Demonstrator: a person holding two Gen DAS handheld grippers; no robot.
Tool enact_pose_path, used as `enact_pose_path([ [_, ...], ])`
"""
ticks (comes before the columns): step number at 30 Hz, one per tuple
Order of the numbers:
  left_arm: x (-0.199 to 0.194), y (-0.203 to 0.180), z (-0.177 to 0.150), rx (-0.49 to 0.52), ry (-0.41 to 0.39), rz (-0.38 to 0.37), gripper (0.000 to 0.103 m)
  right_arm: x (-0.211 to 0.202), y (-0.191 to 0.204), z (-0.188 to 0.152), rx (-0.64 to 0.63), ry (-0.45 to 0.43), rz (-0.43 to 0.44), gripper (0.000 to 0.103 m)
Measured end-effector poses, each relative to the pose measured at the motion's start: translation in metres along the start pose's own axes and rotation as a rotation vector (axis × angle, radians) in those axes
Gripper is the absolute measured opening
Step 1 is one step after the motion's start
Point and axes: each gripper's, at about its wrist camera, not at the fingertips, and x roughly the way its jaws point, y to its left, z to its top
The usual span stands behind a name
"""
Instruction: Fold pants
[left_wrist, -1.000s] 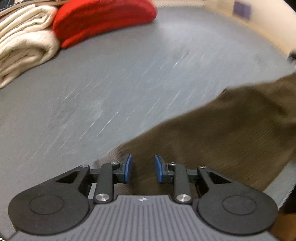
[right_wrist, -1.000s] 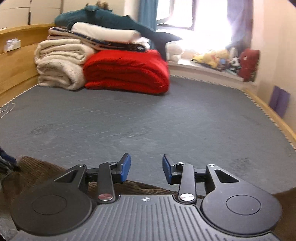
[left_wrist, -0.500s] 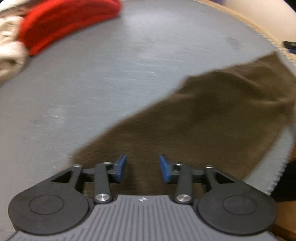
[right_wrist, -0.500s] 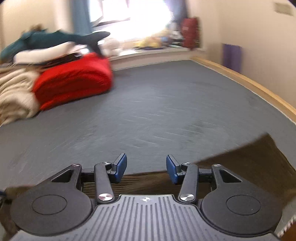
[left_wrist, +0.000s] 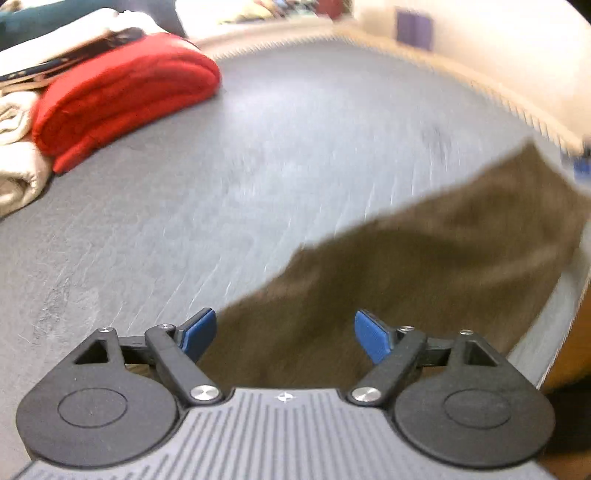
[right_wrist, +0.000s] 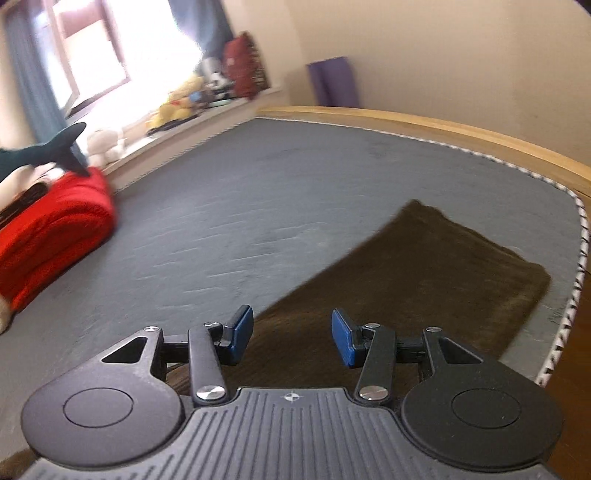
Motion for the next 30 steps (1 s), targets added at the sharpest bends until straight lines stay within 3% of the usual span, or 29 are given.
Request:
enact_pose_path([
  [2, 0.004, -0.015, 0.012, -0.040, -0.051, 0.014, 0.088, 0.003, -0.009, 0.000, -0.003, -0.009, -0.013, 0.050],
  [6, 0.018, -0.044, 0.036, 0.013, -0.055, 0.105, 0.088, 0.013, -0.028, 0.006, -0.015, -0.022, -0.095, 0.052],
  [12, 0.029, -0.044, 0.061, -0.067, -0.040, 0.040, 0.088, 0.025, -0.071, 0.011, 0.022, 0.011, -0.189, 0.054],
  [15, 0.024, -0.054, 0.070, -0.043, -0.050, 0.044, 0.088, 0.031, -0.098, 0.011, 0.065, 0.050, -0.312, 0.054],
  [18, 0.027, -0.062, 0.068, -0.001, -0.040, 0.047, 0.088, 0.030, -0.142, 0.016, 0.231, 0.051, -0.400, 0.053],
  [20, 0.033, -0.068, 0.063, 0.020, -0.029, 0.048, 0.088, 0.022, -0.174, 0.016, 0.358, 0.013, -0.398, 0.048],
  [22, 0.040, -0.071, 0.059, 0.037, 0.001, 0.064, 0.088, 0.016, -0.199, 0.014, 0.421, -0.007, -0.387, 0.020],
  [23, 0.049, -0.072, 0.058, 0.037, 0.014, 0.073, 0.088, 0.014, -0.209, 0.012, 0.442, -0.010, -0.385, 0.017],
  [25, 0.054, -0.070, 0.058, 0.028, 0.029, 0.078, 0.088, 0.014, -0.226, 0.008, 0.513, -0.022, -0.348, 0.017],
  [30, 0.053, -0.071, 0.063, 0.010, 0.009, 0.077, 0.088, 0.032, -0.247, 0.002, 0.606, -0.018, -0.144, 0.022],
])
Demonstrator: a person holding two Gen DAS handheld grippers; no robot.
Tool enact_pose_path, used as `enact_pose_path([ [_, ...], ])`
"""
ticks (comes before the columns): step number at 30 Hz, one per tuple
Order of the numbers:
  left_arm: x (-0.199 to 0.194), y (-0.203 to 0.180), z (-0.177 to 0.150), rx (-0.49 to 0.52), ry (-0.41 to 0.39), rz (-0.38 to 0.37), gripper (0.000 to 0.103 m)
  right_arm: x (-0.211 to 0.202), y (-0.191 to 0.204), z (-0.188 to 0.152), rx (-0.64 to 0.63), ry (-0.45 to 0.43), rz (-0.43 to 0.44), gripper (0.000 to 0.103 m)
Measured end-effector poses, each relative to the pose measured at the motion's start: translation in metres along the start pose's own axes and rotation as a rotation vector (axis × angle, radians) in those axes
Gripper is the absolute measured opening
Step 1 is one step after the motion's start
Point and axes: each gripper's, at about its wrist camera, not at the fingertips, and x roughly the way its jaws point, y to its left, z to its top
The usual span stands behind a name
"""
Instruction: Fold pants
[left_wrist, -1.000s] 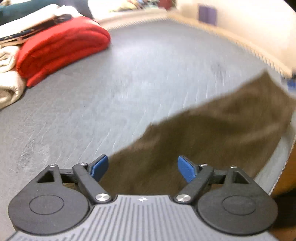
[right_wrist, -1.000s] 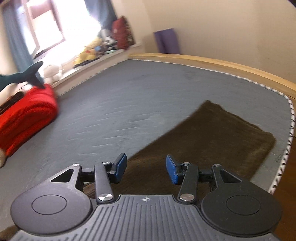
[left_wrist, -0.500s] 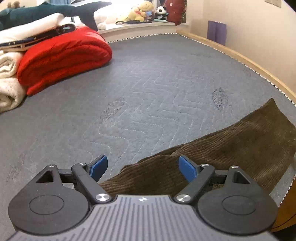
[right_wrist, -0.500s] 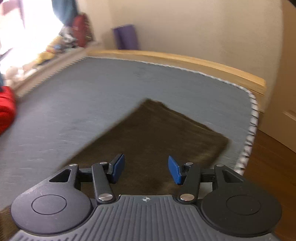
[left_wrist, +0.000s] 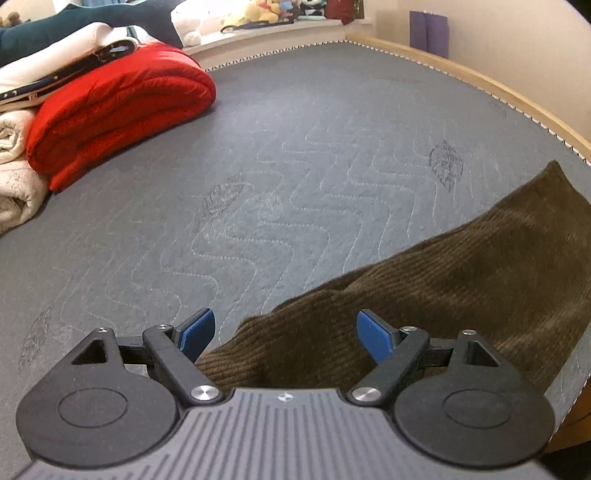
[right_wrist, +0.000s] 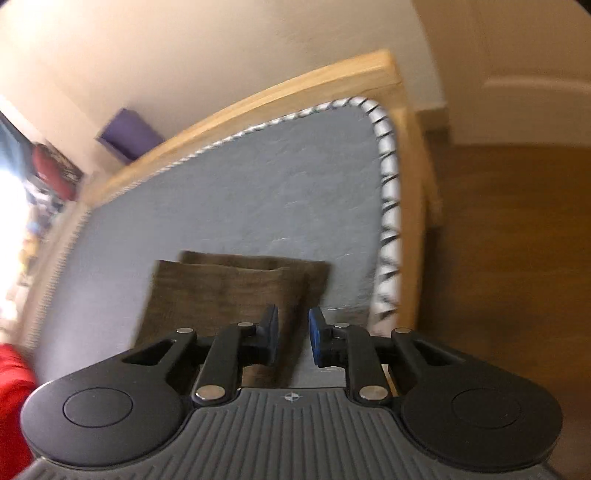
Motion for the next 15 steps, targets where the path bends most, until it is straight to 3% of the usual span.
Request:
enact_pose_path([
  [4, 0.001, -0.005, 0.000, 0.004, 0.008, -0.009, 0.088, 0.024, 0.008, -0.007, -0.079, 0.080, -0.037, 0.040],
  [8, 0.000, -0.007, -0.004, 0.032, 0.006, -0.018, 0.088, 0.041, 0.010, -0.013, -0.104, 0.111, -0.085, 0.040],
  [12, 0.000, -0.003, -0.005, 0.031, 0.008, -0.013, 0.088, 0.052, 0.013, -0.019, -0.139, 0.109, -0.089, 0.049],
  [15, -0.002, 0.004, -0.005, 0.015, 0.004, -0.012, 0.088, 0.054, 0.015, -0.019, -0.164, 0.089, -0.069, 0.050],
])
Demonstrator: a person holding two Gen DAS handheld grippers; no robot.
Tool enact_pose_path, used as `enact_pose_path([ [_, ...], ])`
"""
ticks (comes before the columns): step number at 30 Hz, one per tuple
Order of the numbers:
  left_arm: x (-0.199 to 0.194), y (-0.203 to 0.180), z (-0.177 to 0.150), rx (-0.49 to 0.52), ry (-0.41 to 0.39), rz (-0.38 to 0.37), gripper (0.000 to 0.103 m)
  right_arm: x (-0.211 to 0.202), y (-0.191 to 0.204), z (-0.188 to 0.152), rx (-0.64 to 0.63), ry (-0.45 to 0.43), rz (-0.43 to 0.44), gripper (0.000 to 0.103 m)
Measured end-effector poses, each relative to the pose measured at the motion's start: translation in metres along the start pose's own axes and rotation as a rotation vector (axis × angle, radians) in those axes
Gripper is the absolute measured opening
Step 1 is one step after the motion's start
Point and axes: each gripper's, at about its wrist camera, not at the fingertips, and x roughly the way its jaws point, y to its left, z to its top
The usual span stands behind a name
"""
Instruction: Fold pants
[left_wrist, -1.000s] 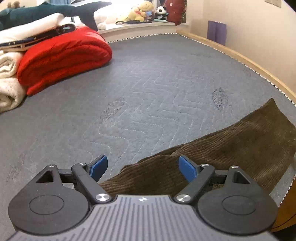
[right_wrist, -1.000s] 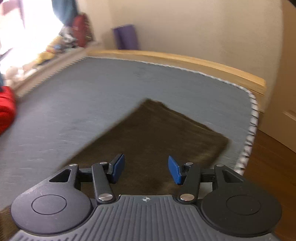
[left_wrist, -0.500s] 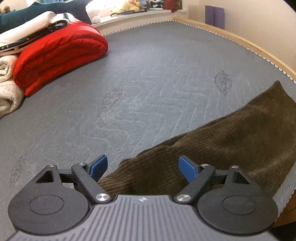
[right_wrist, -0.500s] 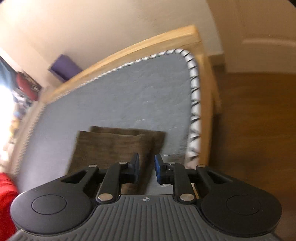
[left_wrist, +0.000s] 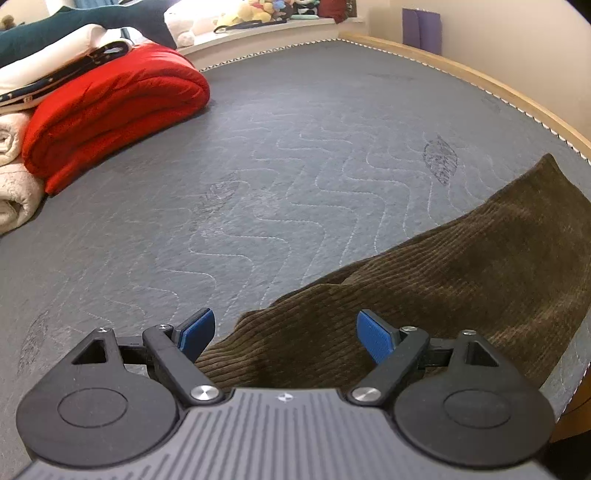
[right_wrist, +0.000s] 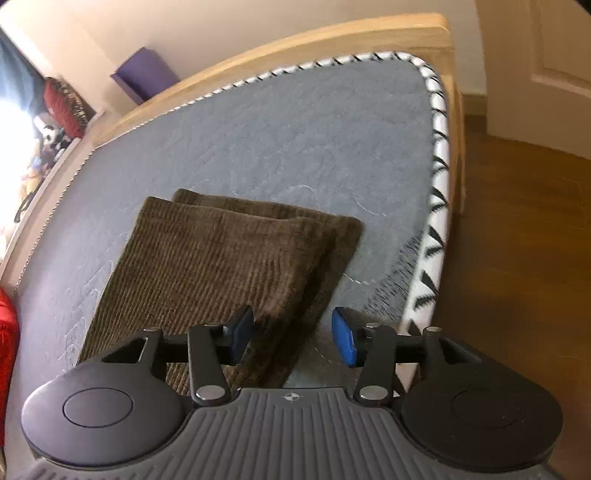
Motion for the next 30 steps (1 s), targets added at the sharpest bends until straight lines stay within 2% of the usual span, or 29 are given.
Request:
enact_pose_path([
  [2, -0.004, 0.006, 0.000, -0.009, -0.007, 0.003, 0.088, 0.003, -0.002, 0.000, 0.029, -0.020, 0.011, 0.039],
  [4, -0.007, 0.013, -0.001, -0.020, -0.014, 0.010, 0.088, 0.004, -0.003, -0.001, 0.058, -0.032, 0.004, 0.024],
  [7, -0.012, 0.027, -0.003, -0.045, -0.018, 0.023, 0.088, -0.005, 0.010, 0.000, 0.024, -0.074, -0.030, 0.016],
  [9, -0.015, 0.037, -0.006, -0.059, -0.023, 0.036, 0.088, -0.026, 0.038, -0.001, -0.049, -0.150, -0.033, 0.015],
  [11, -0.018, 0.049, -0.009, -0.079, -0.027, 0.059, 0.088, -0.057, 0.082, -0.009, -0.178, -0.246, -0.006, 0.014],
  [13, -0.021, 0.064, -0.012, -0.113, -0.031, 0.087, 0.088, -0.093, 0.142, -0.035, -0.405, -0.345, 0.026, 0.014],
  [15, -0.023, 0.079, -0.015, -0.157, -0.028, 0.110, 0.088, -0.127, 0.195, -0.076, -0.618, -0.406, 0.129, 0.012],
  [17, -0.025, 0.098, -0.019, -0.214, -0.017, 0.127, 0.088, -0.158, 0.244, -0.135, -0.844, -0.424, 0.286, 0.004],
  [18, -0.025, 0.107, -0.021, -0.240, -0.011, 0.130, 0.088, -0.171, 0.263, -0.168, -0.966, -0.417, 0.376, 0.000],
  [20, -0.027, 0.121, -0.024, -0.282, -0.005, 0.132, 0.088, -0.193, 0.288, -0.236, -1.226, -0.385, 0.541, 0.000],
  [21, -0.028, 0.128, -0.026, -0.296, -0.002, 0.134, 0.088, -0.201, 0.296, -0.275, -1.358, -0.336, 0.628, 0.000],
  [22, -0.030, 0.132, -0.027, -0.303, 0.000, 0.137, 0.088, -0.203, 0.300, -0.306, -1.443, -0.238, 0.701, 0.000],
  [23, -0.030, 0.137, -0.028, -0.307, 0.004, 0.139, 0.088, -0.201, 0.301, -0.337, -1.535, -0.095, 0.760, 0.000],
  [24, -0.030, 0.141, -0.029, -0.310, 0.008, 0.142, 0.088, -0.199, 0.299, -0.362, -1.617, -0.013, 0.782, 0.000],
  [25, -0.030, 0.144, -0.030, -0.314, 0.012, 0.143, 0.088, -0.200, 0.293, -0.387, -1.724, 0.013, 0.789, 0.000],
  [26, -0.031, 0.146, -0.031, -0.318, 0.016, 0.143, 0.088, -0.201, 0.287, -0.404, -1.805, 0.002, 0.787, 0.000],
  [27, -0.030, 0.148, -0.031, -0.321, 0.021, 0.141, 0.088, -0.202, 0.285, -0.409, -1.822, -0.004, 0.783, 0.000],
  [29, -0.030, 0.149, -0.029, -0.321, 0.023, 0.132, 0.088, -0.201, 0.290, -0.394, -1.736, -0.004, 0.761, 0.002],
  [30, -0.030, 0.148, -0.028, -0.320, 0.022, 0.128, 0.088, -0.197, 0.295, -0.381, -1.671, -0.016, 0.730, 0.011],
])
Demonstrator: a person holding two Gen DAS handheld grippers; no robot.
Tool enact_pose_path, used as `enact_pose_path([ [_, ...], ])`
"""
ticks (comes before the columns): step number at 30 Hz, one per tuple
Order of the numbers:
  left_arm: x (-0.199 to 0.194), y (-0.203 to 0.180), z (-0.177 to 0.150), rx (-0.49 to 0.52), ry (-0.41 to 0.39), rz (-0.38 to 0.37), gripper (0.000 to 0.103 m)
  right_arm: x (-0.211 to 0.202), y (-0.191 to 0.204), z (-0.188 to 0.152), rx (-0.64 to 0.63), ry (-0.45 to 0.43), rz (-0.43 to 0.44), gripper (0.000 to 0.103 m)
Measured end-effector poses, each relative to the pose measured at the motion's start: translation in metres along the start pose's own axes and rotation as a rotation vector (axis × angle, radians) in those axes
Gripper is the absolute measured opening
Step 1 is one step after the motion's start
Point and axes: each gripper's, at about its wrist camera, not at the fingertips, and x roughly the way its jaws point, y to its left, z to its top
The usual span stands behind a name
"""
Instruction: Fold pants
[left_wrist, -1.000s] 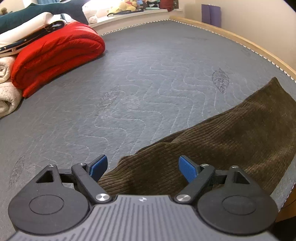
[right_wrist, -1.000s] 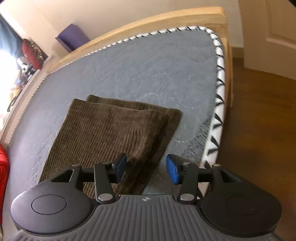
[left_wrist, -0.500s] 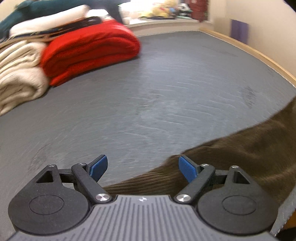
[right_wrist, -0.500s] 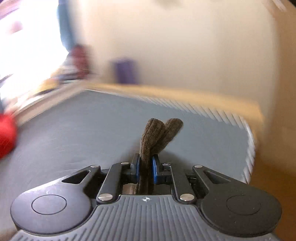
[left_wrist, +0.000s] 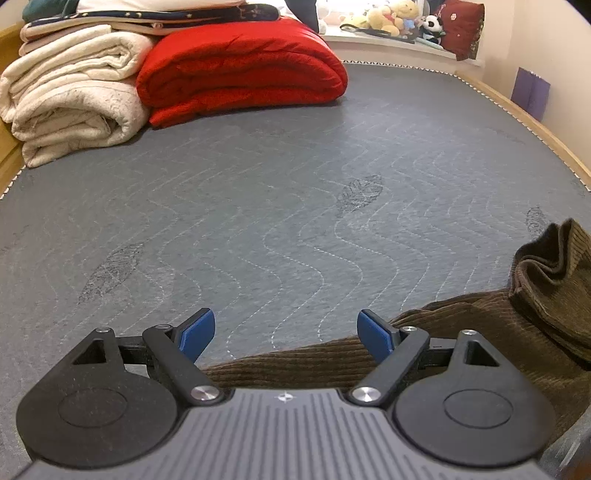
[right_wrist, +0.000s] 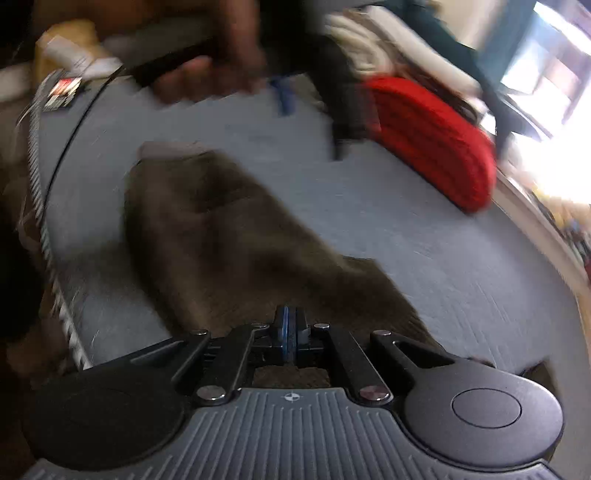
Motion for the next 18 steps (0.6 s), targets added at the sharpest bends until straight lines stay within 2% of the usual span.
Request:
enact_pose_path([
  [1, 0.001, -0.002, 0.001, 0.001, 0.000, -0.002, 0.088, 0.001, -0.015, 0.000, 0.057, 0.001, -0.054, 0.024],
  [3, 0.001, -0.006, 0.001, 0.004, -0.001, -0.009, 0.088, 0.008, -0.051, -0.006, 0.170, 0.039, -0.206, 0.045],
  [5, 0.002, -0.012, 0.000, 0.009, 0.003, -0.012, 0.088, 0.021, -0.086, -0.016, 0.256, 0.100, -0.322, 0.046],
  [6, 0.003, -0.015, 0.000, 0.010, 0.005, -0.015, 0.088, 0.027, -0.099, -0.021, 0.287, 0.121, -0.344, 0.046],
  [11, 0.006, -0.024, 0.000, 0.019, 0.008, -0.020, 0.088, 0.075, -0.151, -0.049, 0.318, 0.206, -0.396, 0.046],
  [13, 0.007, -0.025, -0.001, 0.020, 0.011, -0.019, 0.088, 0.095, -0.160, -0.056, 0.335, 0.210, -0.356, 0.047],
  [15, 0.008, -0.022, -0.002, 0.018, 0.019, -0.016, 0.088, 0.111, -0.165, -0.058, 0.348, 0.223, -0.268, 0.048],
  [16, 0.009, -0.020, -0.002, 0.016, 0.023, -0.014, 0.088, 0.119, -0.161, -0.058, 0.327, 0.239, -0.253, 0.050],
  [18, 0.011, -0.016, -0.002, 0.009, 0.026, -0.009, 0.088, 0.138, -0.146, -0.055, 0.230, 0.262, -0.286, 0.058],
])
